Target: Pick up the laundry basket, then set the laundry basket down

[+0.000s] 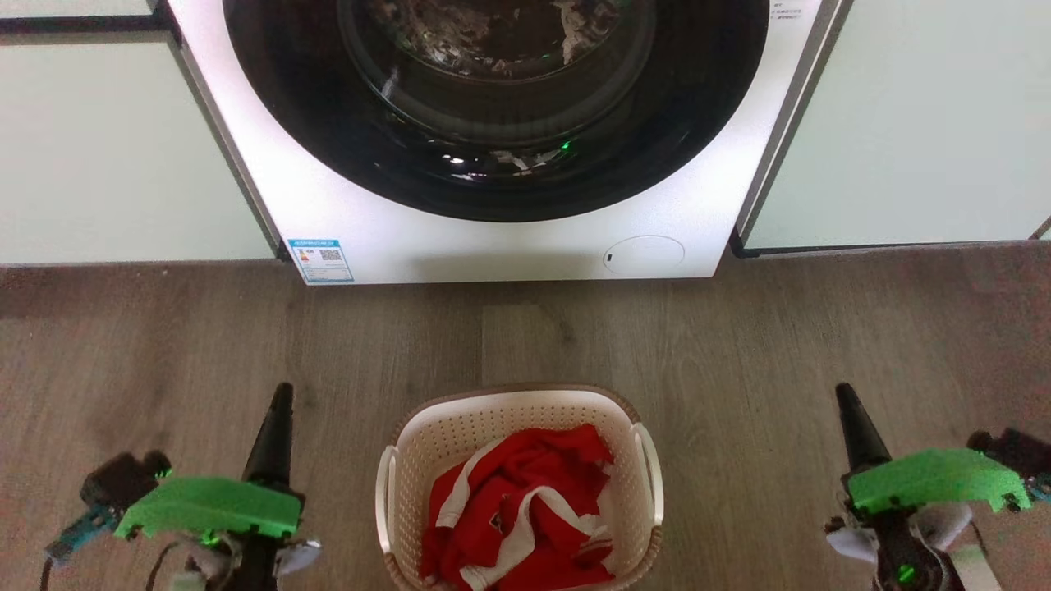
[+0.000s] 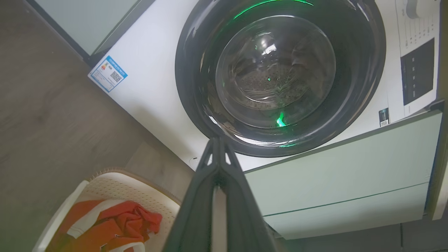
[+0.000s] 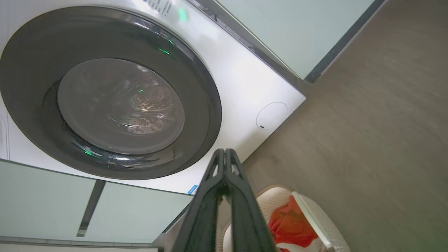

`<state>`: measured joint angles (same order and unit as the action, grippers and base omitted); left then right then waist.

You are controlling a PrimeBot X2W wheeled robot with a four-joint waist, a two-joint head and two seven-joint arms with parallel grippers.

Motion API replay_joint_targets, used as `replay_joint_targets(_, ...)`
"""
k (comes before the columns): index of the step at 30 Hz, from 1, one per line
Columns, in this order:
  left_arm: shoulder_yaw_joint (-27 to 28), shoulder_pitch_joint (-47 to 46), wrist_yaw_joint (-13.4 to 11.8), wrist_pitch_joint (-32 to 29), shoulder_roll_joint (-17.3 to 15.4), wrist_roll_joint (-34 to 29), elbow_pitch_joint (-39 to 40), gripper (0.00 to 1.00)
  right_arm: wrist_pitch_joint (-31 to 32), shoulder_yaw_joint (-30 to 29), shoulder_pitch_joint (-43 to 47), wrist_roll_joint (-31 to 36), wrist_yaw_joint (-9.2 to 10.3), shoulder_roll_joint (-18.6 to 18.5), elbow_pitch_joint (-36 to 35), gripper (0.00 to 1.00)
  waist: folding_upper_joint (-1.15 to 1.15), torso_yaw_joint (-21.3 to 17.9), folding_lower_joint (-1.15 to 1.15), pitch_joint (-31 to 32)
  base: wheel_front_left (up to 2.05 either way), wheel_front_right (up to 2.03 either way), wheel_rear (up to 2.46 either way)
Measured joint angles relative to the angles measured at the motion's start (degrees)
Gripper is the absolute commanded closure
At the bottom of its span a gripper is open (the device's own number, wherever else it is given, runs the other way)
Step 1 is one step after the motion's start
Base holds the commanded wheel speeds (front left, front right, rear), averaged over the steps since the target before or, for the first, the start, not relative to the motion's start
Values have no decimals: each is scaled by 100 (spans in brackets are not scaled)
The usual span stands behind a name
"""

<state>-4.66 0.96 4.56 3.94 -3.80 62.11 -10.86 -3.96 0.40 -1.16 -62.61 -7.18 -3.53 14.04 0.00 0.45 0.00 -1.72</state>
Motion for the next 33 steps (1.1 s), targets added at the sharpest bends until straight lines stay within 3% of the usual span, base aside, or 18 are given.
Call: replay_joint_targets(33, 408, -250, 148, -544, 0, 2086, -300, 100, 542, -370, -103, -2034, 1, -4, 105, 100, 0, -30, 0, 102, 0, 0, 0)
